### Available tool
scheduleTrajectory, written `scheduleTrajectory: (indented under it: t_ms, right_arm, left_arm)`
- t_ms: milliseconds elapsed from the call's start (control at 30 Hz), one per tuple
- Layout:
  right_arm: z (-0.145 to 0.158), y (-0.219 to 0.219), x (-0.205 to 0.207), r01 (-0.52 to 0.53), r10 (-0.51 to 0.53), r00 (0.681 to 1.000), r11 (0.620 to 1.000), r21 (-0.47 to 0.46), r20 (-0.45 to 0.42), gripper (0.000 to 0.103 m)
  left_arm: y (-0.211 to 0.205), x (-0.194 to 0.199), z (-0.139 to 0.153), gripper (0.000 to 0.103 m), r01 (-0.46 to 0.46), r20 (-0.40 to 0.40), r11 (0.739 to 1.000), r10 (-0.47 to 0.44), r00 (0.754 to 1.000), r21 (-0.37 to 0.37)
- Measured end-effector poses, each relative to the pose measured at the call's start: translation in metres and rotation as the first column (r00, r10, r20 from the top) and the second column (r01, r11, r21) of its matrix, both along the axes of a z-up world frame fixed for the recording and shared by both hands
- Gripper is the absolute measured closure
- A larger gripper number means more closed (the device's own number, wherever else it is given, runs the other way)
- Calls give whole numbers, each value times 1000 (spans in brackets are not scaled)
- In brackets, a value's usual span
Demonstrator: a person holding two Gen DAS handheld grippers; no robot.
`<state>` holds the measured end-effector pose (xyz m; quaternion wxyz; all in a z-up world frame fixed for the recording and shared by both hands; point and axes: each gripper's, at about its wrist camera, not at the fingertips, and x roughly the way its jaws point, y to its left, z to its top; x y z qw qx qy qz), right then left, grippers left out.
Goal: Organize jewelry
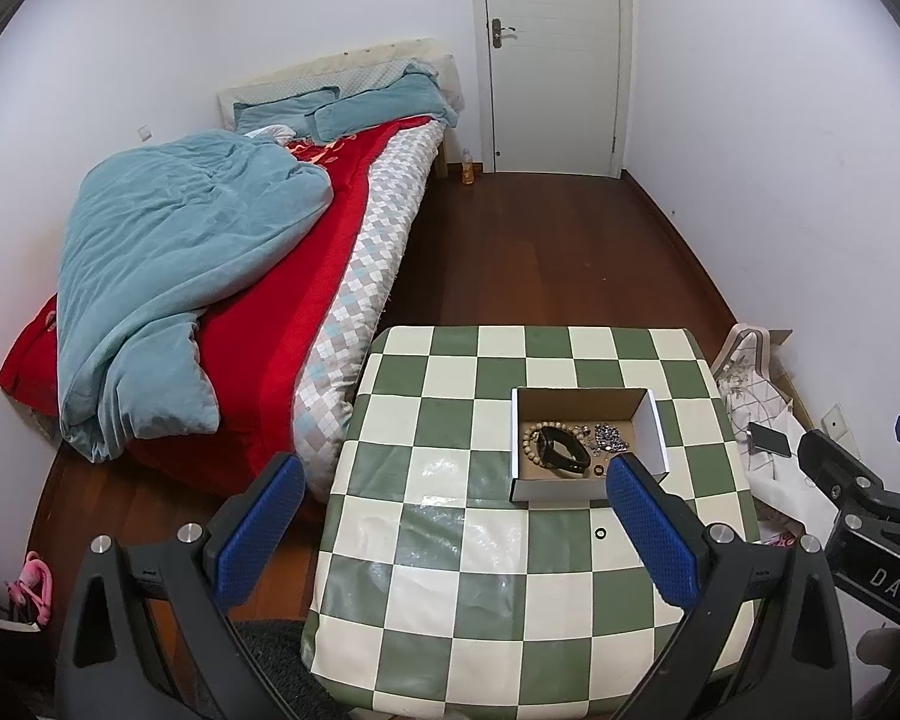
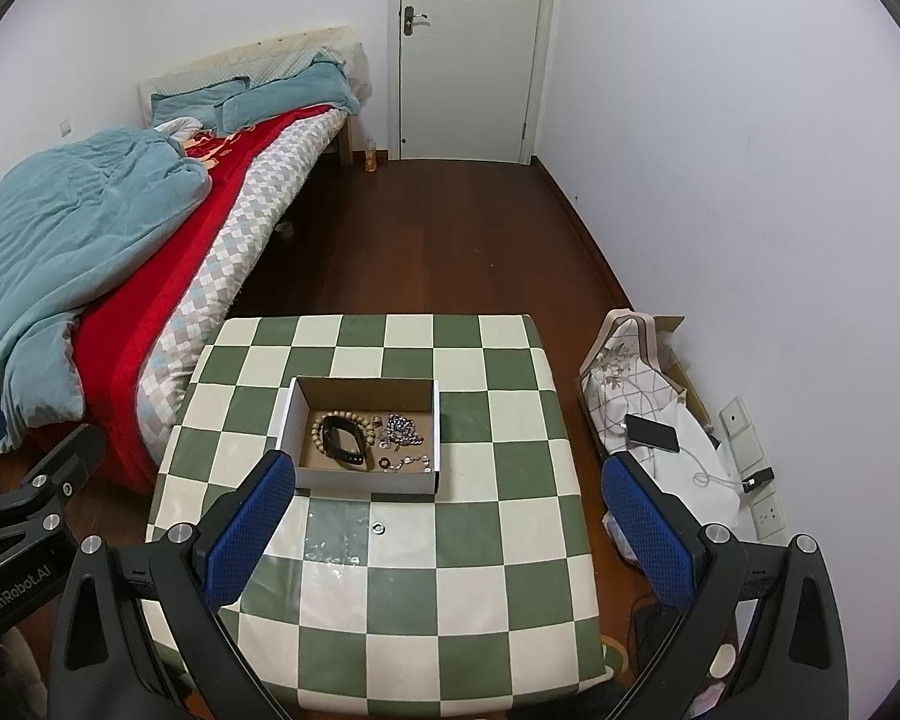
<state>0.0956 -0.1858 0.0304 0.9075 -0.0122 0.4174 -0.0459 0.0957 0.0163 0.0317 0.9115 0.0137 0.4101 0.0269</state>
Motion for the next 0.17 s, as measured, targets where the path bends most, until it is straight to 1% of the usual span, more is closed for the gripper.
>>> scheduleTrajectory:
  t_ms: [167]
  right_arm:
    - [1,0,0,-4,4,1000,1000,3,-1,0]
  left_arm:
    - [1,-4,1,0,1,8,1000,-1,1000,-7]
